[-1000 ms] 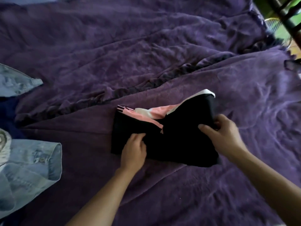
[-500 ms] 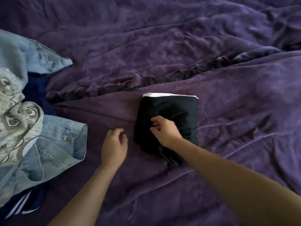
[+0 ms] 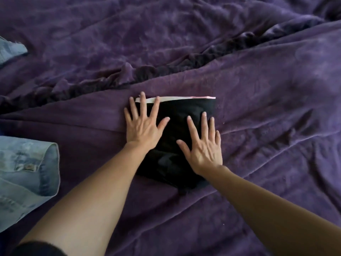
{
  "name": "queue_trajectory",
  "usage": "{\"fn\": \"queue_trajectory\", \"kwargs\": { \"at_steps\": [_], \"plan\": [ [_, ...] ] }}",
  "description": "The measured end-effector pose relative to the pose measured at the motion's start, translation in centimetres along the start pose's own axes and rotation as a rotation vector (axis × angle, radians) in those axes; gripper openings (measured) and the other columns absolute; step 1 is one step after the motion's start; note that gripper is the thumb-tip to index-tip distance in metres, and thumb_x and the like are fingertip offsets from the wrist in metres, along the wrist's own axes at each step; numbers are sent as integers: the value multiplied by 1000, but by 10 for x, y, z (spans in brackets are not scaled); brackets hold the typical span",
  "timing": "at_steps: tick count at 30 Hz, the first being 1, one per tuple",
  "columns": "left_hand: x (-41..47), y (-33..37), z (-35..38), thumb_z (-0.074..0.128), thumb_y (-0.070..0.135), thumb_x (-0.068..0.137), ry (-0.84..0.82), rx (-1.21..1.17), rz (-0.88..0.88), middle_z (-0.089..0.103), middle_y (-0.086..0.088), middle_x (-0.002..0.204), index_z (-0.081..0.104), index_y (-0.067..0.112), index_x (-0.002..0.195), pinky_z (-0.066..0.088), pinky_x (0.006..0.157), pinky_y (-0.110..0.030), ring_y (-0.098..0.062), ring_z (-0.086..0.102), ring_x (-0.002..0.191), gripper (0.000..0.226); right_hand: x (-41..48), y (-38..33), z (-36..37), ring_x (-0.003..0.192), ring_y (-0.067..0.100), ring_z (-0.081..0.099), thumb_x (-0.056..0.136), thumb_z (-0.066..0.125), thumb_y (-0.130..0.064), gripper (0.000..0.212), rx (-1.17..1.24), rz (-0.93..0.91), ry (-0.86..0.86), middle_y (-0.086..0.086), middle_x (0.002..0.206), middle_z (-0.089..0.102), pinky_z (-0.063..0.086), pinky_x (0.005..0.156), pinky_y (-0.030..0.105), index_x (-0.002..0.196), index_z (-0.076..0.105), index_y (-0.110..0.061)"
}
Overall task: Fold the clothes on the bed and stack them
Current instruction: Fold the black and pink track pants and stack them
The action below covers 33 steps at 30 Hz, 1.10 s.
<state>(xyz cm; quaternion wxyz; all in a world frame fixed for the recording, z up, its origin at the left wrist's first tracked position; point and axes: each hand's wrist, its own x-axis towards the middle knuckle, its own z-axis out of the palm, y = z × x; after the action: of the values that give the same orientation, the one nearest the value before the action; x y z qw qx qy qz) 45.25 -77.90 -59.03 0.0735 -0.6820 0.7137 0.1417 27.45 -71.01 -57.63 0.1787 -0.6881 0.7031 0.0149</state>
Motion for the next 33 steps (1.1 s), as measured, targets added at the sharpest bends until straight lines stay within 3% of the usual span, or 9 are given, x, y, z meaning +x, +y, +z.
{"fn": "queue_trajectory", "kwargs": {
  "at_steps": [6, 9, 13, 15, 17, 19, 21, 28, 33],
  "plan": [
    [7, 0, 12, 10, 66, 89, 17, 78, 24, -2, -15, 160, 0, 30, 152, 11, 114, -60, -44, 0, 144, 73, 9, 8, 18, 147, 36, 0, 88, 22, -71, 76, -10, -22, -26, 11, 161, -4, 18, 114, 56, 152, 2, -36],
    [13, -3, -6, 8, 66, 88, 17, 89, 64, 6, -14, 160, 4, 29, 152, 8, 116, -57, -39, 0, 146, 74, 17, 8, -3, 148, 32, -3, 85, 24, -76, 81, 131, 45, -65, 7, 161, -11, 19, 116, 52, 151, -3, -39],
    [27, -5, -32, 22, 68, 89, 12, 96, 108, 43, -12, 142, 21, 23, 150, 27, 107, -48, -33, 34, 132, 76, 29, 3, -31, 138, 34, 31, 81, 49, -73, 92, 381, 263, -42, 6, 161, -2, 38, 101, 46, 150, -1, -38],
    [20, -2, -44, 36, 66, 89, -47, 39, 108, 51, -11, 135, 32, 18, 144, 36, 98, -45, -33, 44, 122, 72, 19, 0, -36, 122, 38, 48, 79, 54, -71, 93, 385, 319, -112, 8, 154, 20, 44, 92, 44, 149, 2, -41],
    [1, 4, -59, 47, 62, 89, -95, -50, 96, 59, -8, 126, 47, 16, 128, 41, 88, -42, -32, 53, 115, 60, 0, -1, -44, 112, 38, 55, 78, 57, -70, 90, 387, 327, -149, 8, 138, 39, 44, 91, 44, 148, 9, -41],
    [-22, 14, -74, 51, 58, 88, -30, -62, 140, 65, -7, 108, 53, 14, 106, 42, 74, -38, -31, 59, 102, 48, -18, 6, -60, 107, 35, 58, 79, 57, -69, 86, 371, 291, -127, 5, 132, 44, 45, 89, 43, 148, 14, -41],
    [-45, 29, -90, 52, 56, 89, 59, -87, 185, 65, -6, 98, 54, 13, 99, 40, 68, -37, -30, 61, 94, 44, -34, 20, -83, 102, 34, 61, 79, 56, -70, 84, 332, 227, -84, 1, 133, 43, 47, 84, 42, 147, 15, -42],
    [-84, 168, -123, 59, 48, 87, 194, -232, 305, 61, -7, 78, 54, 10, 86, 40, 54, -35, -32, 60, 73, 39, -75, 146, -178, 91, 38, 63, 76, 57, -72, 86, 185, 183, 47, -2, 131, 40, 50, 75, 42, 147, 18, -44],
    [-88, 311, -114, 58, 48, 88, 173, -322, 350, 61, -10, 82, 53, 9, 87, 43, 59, -39, -36, 60, 78, 39, -101, 279, -219, 92, 37, 63, 75, 57, -73, 87, 131, 250, 90, -2, 131, 42, 50, 75, 41, 147, 19, -44]
  ]
}}
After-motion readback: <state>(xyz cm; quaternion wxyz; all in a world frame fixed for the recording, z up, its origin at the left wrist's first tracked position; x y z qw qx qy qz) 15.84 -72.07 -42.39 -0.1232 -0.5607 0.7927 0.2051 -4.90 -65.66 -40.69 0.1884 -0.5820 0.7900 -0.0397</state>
